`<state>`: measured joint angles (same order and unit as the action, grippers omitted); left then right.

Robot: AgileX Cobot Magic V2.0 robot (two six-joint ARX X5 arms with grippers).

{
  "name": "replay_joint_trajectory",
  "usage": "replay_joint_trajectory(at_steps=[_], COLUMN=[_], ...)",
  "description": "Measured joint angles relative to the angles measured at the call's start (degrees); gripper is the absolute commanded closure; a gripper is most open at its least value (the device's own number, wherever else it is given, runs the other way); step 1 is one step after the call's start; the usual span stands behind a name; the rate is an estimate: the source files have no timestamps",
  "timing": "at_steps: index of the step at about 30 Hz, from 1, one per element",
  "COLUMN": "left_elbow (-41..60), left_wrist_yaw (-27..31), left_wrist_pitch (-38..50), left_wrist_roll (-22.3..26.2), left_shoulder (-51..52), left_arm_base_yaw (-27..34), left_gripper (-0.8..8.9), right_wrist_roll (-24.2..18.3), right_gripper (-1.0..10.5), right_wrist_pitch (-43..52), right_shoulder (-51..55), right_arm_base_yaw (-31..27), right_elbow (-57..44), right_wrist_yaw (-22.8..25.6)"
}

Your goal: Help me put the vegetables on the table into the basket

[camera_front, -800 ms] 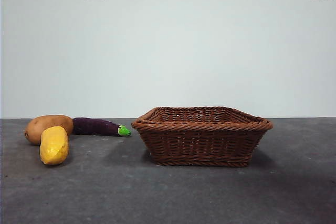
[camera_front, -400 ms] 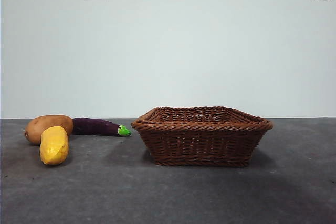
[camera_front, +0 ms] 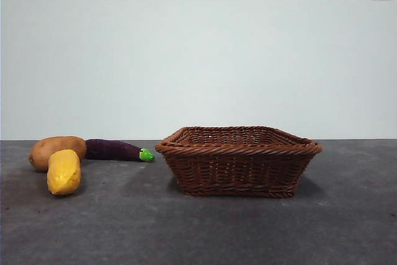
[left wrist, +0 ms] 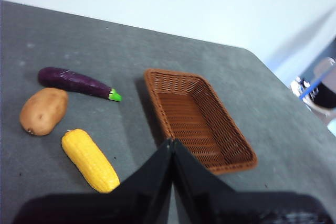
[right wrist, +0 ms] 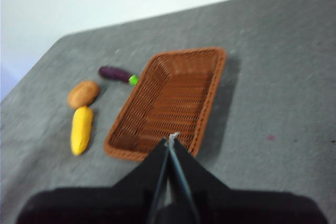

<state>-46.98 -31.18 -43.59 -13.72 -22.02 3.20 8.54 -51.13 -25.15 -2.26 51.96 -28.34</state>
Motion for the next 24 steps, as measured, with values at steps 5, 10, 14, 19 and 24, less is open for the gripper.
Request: replay_joint_trajectory(at_steps=[5,10,14,19,24], left_elbow=[-6.9,-10.8,-13.0,-15.2,-16.9], left_wrist_yaw=[-0.1,-0.1,-0.1,-0.5,-0.6], left_wrist_pitch=[-7.1,-10.3,-11.3,-11.7,-12.9], left_wrist_roll=[4.6,7.5,8.2,8.2,8.2], left_shoulder=[-3.0,-5.4,-7.6,-10.4,-12.3], left_arm_base_yaw=[-2.1,-4.3,-5.3,-6.0,-6.9], left_gripper=[8.20,8.20,8.16,8.12,6.14], right_wrist_roll=[-3.5,-6.1,-7.5,-8.1,-8.2], right_gripper=[9.6,9.6,9.6,9.5,9.1], right_wrist_pitch=[-6.4,-10.2,-12.0,-13.5,-13.6], right_shoulder=[-5.8,-9.0,-9.9,-10.4,-10.4], right_arm_base_yaw=[0.0,0.0,0.0,0.0,0.0], right_elbow=[7.5,13.6,15.5,15.4,15.4], right_wrist_yaw=[-1.1,-1.3,-1.5,-1.5,-1.6])
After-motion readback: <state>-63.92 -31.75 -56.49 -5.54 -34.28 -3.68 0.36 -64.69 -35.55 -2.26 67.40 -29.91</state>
